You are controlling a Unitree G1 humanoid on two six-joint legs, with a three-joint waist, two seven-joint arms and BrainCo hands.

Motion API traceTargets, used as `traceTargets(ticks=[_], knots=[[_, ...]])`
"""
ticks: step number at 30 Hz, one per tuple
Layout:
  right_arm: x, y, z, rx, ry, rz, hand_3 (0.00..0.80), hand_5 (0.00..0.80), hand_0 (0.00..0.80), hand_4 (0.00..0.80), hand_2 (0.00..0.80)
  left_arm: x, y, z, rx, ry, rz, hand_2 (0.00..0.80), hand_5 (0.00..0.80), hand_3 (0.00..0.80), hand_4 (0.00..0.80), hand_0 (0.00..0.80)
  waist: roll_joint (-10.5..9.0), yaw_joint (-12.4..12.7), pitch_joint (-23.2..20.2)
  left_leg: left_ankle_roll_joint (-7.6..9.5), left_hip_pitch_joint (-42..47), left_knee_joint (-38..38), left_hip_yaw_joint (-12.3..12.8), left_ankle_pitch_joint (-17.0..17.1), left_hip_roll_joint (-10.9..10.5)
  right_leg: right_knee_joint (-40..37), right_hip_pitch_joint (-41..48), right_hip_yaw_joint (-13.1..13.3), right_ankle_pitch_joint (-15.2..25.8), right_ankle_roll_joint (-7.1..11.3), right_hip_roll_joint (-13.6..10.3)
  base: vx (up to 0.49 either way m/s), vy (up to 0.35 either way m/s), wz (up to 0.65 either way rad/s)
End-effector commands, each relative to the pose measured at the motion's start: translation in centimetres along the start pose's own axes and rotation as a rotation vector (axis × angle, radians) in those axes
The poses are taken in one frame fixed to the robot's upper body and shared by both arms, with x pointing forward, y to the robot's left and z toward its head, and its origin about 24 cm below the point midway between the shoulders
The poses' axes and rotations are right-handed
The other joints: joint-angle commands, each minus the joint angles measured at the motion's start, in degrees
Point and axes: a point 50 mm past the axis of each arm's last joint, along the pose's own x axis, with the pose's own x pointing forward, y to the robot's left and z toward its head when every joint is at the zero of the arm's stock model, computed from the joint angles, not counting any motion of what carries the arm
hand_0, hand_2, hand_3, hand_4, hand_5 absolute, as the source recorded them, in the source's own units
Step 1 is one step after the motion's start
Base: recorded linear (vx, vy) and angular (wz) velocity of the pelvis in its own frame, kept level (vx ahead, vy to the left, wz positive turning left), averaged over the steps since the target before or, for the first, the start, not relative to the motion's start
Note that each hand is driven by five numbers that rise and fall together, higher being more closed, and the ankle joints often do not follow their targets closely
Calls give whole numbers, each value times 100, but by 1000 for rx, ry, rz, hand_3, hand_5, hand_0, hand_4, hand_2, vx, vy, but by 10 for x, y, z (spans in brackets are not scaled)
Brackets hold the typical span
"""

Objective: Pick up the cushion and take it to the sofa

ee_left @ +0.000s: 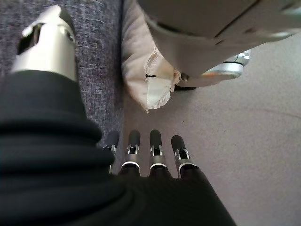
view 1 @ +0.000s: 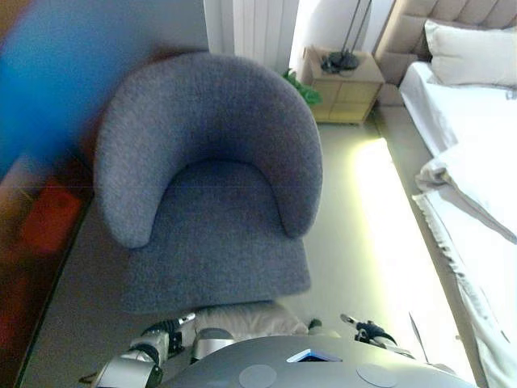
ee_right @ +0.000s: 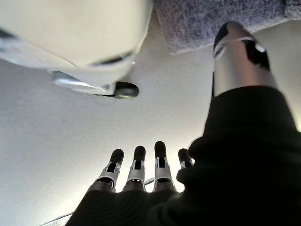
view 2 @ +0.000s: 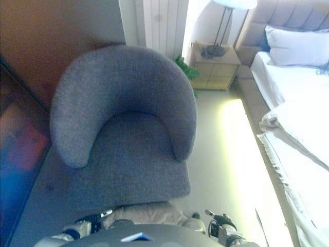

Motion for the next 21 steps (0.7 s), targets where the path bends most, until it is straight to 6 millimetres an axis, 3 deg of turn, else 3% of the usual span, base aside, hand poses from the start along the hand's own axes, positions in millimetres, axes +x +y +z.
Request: traceTargets(ticks=[1,2,4,7,10,13,15,17,21], knots=[[1,-4,31,-15,-107,1,0,0,0,0,0,-1,-1,20,-38,-50,12,0,0,0,0,0,274,71,235,873,-431,136,-342,-15,-424,2114,189,455,-1010,-18,954,-184,19,-55],[1,-3,32,-21,-112,8,0,0,0,0,0,-1,-1,20,-43,-51,13,0,0,0,0,0,248,114,217,925,-553,242,-397,-33,-513,2288,314,607,-999,-38,1127,-205,-69,-30],[0,-1,36,-18,-141,25,0,0,0,0,0,-1,-1,21,-28,-58,9,0,0,0,0,0,109,221,154,988,-996,628,-468,-83,-723,1927,624,828,-986,-99,1241,-307,-158,25],[-1,0,49,52,-191,18,0,0,0,0,0,-2,-2,29,-2,-78,5,0,0,0,0,0,-36,396,79,904,-1665,1022,-469,57,-845,792,1330,794,-1342,-266,1108,-420,-228,16],[-2,-2,63,59,-236,22,0,0,0,0,0,-3,-8,33,-2,-85,-11,0,0,0,0,0,64,473,137,555,-1849,1036,-480,384,-599,52,1590,516,-1850,-494,1136,-453,-136,2],[-2,-5,66,52,-228,29,0,0,0,0,0,-3,-14,26,-30,-60,-21,0,0,0,0,0,196,463,266,273,-1807,707,-396,756,-283,-188,1785,411,-1907,-595,1210,-457,-112,2],[0,-10,56,70,-175,14,0,0,0,0,0,-2,-18,13,-75,-9,-21,0,0,0,0,0,264,404,314,125,-1675,295,-292,1036,-108,-398,1926,416,-1837,-643,1279,-324,-60,-13],[2,-16,43,85,-111,-12,0,0,0,0,0,-2,-22,0,-82,34,-29,0,0,0,0,0,323,363,335,33,-1632,69,-257,1273,23,-563,2032,517,-1751,-676,1324,-268,-2,-22],[4,-31,21,33,-25,-54,0,0,0,0,0,-2,-26,-11,-165,58,-17,0,0,0,0,0,348,268,316,166,-1414,357,-91,843,-198,-796,2083,421,-1633,-659,1099,-247,50,-21]])
